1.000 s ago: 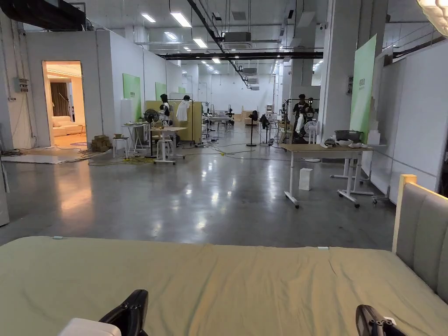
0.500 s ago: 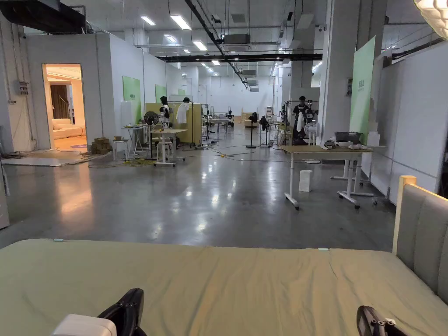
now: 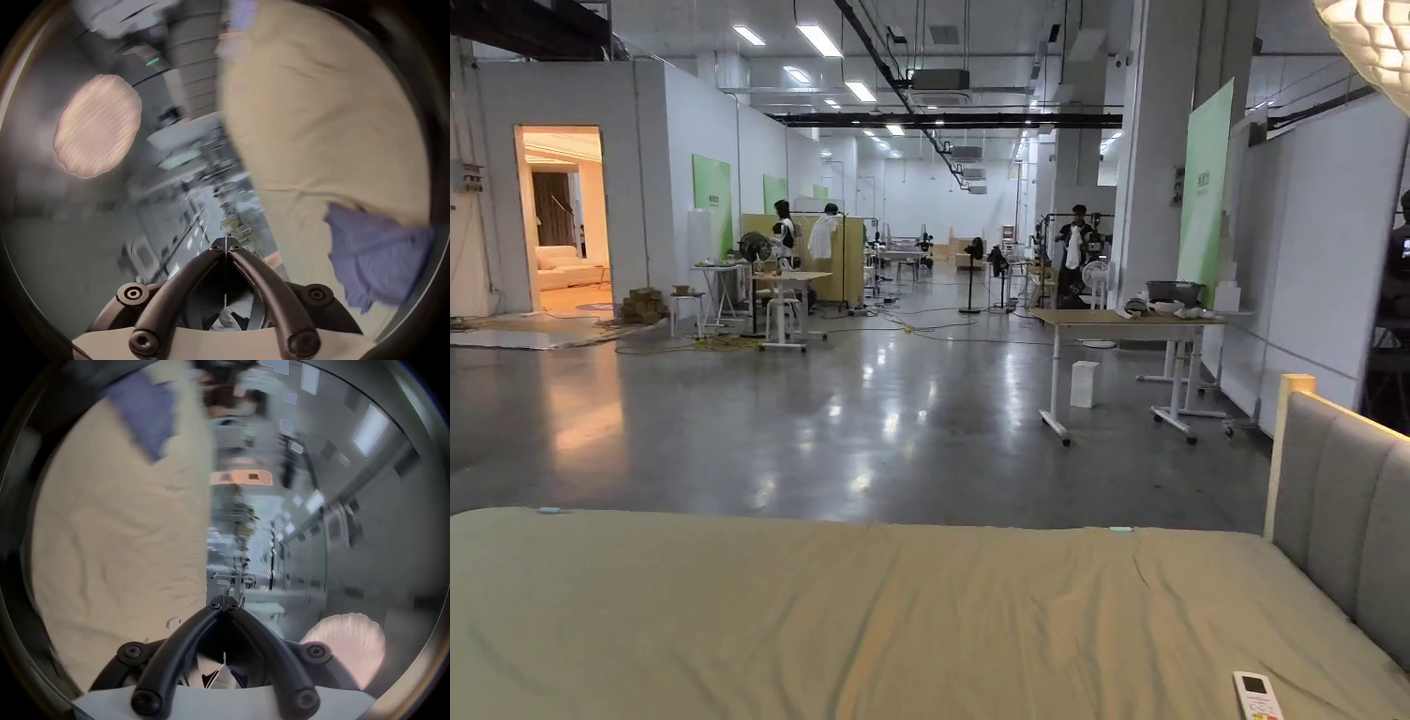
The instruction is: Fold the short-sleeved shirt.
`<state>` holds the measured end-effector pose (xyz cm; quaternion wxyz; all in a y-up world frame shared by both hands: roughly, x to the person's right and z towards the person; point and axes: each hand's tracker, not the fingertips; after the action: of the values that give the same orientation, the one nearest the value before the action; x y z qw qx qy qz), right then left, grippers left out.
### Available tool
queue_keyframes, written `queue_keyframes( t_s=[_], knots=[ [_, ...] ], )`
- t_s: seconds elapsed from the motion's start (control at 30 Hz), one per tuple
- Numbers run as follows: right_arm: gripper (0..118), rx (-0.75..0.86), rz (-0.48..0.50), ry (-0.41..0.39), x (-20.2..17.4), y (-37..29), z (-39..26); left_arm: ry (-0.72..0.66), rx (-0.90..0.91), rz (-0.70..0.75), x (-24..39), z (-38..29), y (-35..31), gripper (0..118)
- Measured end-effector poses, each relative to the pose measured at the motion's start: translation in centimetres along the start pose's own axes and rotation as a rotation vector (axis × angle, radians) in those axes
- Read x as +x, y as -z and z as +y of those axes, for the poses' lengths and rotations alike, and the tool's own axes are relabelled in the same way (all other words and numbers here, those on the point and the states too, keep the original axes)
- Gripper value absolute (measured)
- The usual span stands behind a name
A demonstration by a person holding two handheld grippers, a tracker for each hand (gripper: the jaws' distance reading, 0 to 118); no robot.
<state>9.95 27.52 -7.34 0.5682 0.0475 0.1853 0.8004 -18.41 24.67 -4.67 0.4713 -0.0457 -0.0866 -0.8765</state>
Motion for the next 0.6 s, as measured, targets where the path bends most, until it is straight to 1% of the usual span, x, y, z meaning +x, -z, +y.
queue_keyframes(
  t_s=[0.03, 0.07, 0.1, 0.13, 0.17, 0.2, 0.23, 0.27, 0.3, 0.33, 0.37, 0.4, 0.43, 0.47, 0.5, 0.53, 0.57, 0.6],
  knots=[
    [0, 0.032, 0.052, -0.118, -1.1, -0.1, 0.5, 0.0, 0.042, -0.029, 0.9, 0.3, -0.2, 0],
    [0, 0.033, 0.054, -0.128, -2.3, -0.3, 0.3, -0.023, 0.071, -0.022, 1.5, 0.6, -0.4, 0],
    [0, 0.047, 0.048, -0.135, -2.7, -0.6, 0.3, -0.061, 0.056, -0.035, 1.4, 0.8, -0.5, 0],
    [0, 0.071, 0.073, -0.115, -2.7, -0.9, 0.3, -0.129, 0.047, -0.024, 1.0, 0.4, -0.6, 0],
    [0, 0.074, 0.047, -0.038, -2.1, -1.2, -0.1, -0.231, 0.028, 0.017, 0.2, 0.0, -0.7, 0],
    [0, 0.056, 0.018, 0.044, -1.4, -1.5, -0.7, -0.365, 0.0, 0.03, -1.1, -0.9, -0.8, 0],
    [0, 0.022, -0.046, 0.159, -0.2, -1.7, -1.3, -0.567, -0.068, 0.061, -2.8, -2.1, -0.8, 0],
    [0, -0.004, -0.119, 0.307, 1.6, -1.8, -1.7, -0.835, -0.147, 0.114, -5.2, -3.8, -1.0, 0],
    [0, -0.015, -0.194, 0.464, 2.8, -2.0, -2.2, -1.085, -0.185, 0.138, -6.6, -5.4, -1.2, 0],
    [0, -0.038, -0.254, 0.707, 4.7, -2.3, -2.9, -1.393, -0.177, 0.145, -7.9, -7.4, -1.9, 0],
    [0, -0.046, -0.316, 0.941, 5.8, -2.8, -5.0, -1.702, -0.109, 0.139, -8.2, -9.2, -2.8, 0],
    [0, -0.054, -0.369, 1.157, 6.2, -3.2, -5.8, -1.949, -0.044, 0.147, -8.7, -10.7, -3.6, 0],
    [0, -0.043, -0.402, 1.394, 6.2, -3.8, -6.8, -2.175, 0.033, 0.163, -7.9, -11.4, -4.4, 0],
    [0, 0.0, -0.388, 1.605, 6.5, -4.2, -7.8, -2.289, 0.088, 0.174, -6.9, -11.1, -4.8, 0],
    [0, 0.031, -0.354, 1.762, 5.8, -4.3, -8.4, -2.288, 0.113, 0.171, -6.6, -10.8, -4.9, 0],
    [0, 0.029, -0.278, 1.955, 4.5, -4.0, -8.7, -2.226, 0.086, 0.17, -6.5, -10.1, -5.2, 0],
    [0, -0.077, -0.228, 2.091, 3.4, -4.0, -8.6, -2.127, 0.062, 0.156, -6.6, -8.9, -5.3, 0],
    [0, 0.012, -0.335, 1.962, 4.2, -4.3, -8.3, -2.039, 0.048, 0.154, -6.9, -8.1, -5.5, 0]
  ],
)
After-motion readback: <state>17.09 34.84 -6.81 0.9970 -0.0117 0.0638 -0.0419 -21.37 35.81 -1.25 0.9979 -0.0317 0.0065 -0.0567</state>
